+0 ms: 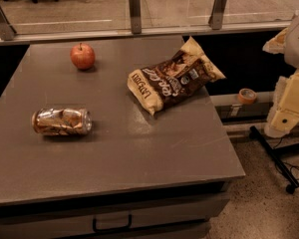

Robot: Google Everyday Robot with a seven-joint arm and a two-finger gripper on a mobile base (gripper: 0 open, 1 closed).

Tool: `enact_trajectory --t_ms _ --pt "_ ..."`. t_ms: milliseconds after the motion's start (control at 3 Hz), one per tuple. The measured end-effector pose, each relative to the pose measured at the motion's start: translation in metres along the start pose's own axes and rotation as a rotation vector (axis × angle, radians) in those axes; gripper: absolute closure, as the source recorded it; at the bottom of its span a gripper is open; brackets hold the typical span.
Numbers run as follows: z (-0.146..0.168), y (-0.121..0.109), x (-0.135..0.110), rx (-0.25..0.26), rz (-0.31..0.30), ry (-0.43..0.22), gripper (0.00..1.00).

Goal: Place orange can upright

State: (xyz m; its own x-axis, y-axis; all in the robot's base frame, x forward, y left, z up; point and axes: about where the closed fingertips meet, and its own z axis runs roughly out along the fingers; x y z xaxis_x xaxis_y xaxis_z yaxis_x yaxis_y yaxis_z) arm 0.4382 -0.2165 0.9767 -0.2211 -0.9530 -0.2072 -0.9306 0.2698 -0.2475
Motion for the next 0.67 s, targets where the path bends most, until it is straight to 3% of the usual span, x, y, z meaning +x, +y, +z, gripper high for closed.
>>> enact_trajectory --t_ms 333,667 --pt "0.000 0.000 0.000 0.000 0.000 0.000 0.00" --pt "0.005 0.008 -0.029 -0.026 0.019 -0.013 0.00"
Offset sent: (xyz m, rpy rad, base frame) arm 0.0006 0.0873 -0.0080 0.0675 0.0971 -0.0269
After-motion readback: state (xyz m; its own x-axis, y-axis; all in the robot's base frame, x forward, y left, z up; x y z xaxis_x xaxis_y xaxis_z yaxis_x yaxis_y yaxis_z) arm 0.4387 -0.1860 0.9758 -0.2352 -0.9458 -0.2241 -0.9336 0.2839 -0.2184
